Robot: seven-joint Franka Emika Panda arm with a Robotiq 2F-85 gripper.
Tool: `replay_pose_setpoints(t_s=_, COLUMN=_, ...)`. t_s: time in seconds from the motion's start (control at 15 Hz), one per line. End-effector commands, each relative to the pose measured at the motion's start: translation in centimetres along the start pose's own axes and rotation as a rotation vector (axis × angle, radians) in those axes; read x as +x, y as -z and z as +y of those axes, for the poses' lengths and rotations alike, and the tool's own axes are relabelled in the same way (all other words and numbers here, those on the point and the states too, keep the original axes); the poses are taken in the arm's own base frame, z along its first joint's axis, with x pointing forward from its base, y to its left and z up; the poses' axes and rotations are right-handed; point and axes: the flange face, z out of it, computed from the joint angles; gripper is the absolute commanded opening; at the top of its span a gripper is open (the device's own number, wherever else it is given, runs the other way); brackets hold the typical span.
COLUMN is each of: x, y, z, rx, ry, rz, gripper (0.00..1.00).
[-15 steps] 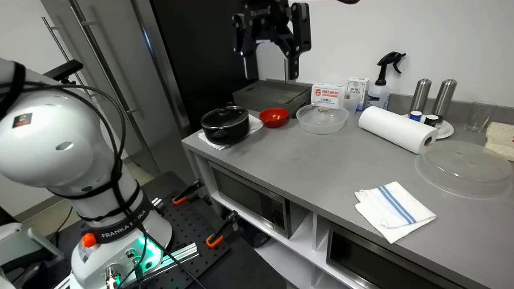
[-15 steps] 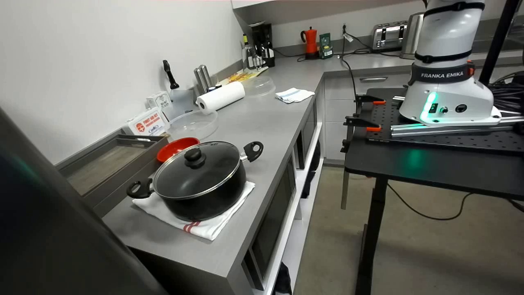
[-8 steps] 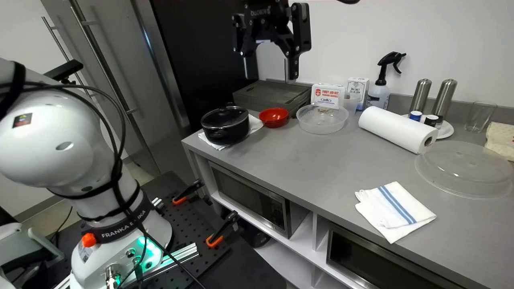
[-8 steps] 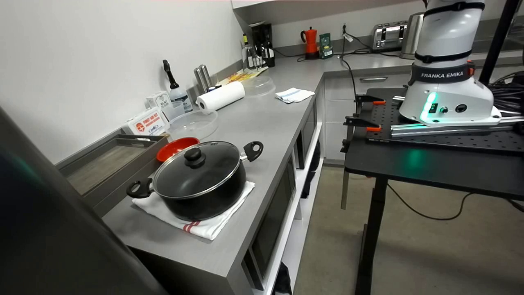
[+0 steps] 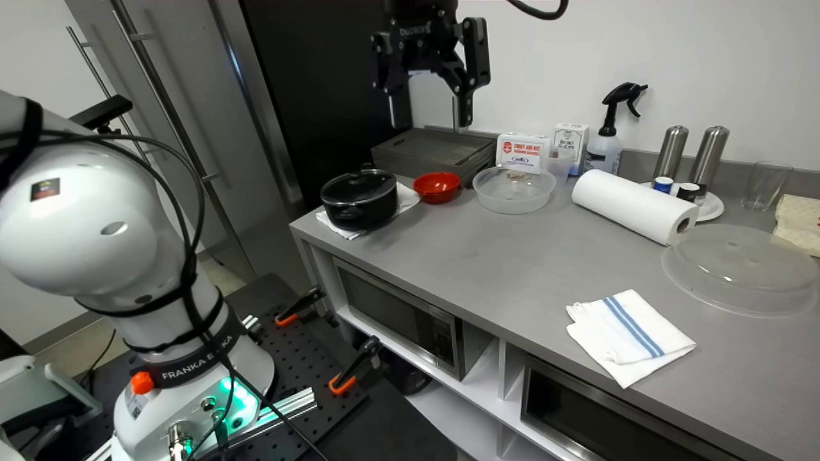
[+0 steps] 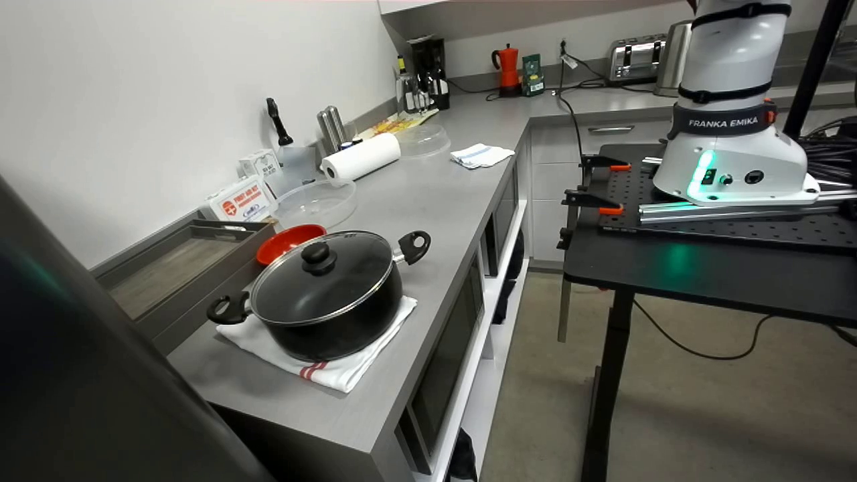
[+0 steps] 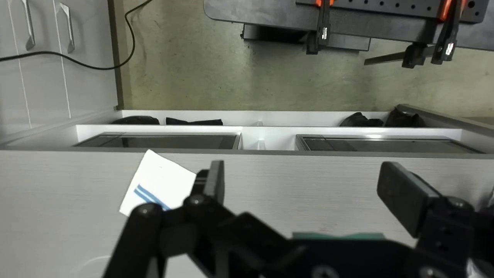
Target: Remove the glass lid from the black pot
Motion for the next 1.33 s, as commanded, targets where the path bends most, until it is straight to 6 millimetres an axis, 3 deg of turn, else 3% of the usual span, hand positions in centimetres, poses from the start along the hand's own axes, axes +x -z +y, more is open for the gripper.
replay_pose_setpoints(t_s=0.0, x=3.7, y=-0.9, z=-3.4, rx=-0.009, ry=0.106, rz=-0.001, gripper=1.0)
replay_pose_setpoints(t_s=0.27, x=7.9, y=-2.1, z=-8.5, rx=-0.028, ry=0.241, rz=0.006, gripper=1.0)
replay_pose_setpoints(t_s=0.53, x=11.7, y=-3.4, z=-14.9, rx=-0.08, ry=0.376, rz=0.026, gripper=1.0)
replay_pose_setpoints(t_s=1.27, x=20.1, y=-7.9, z=-32.4, rx=-0.14, ry=0.693, rz=0.072, gripper=1.0)
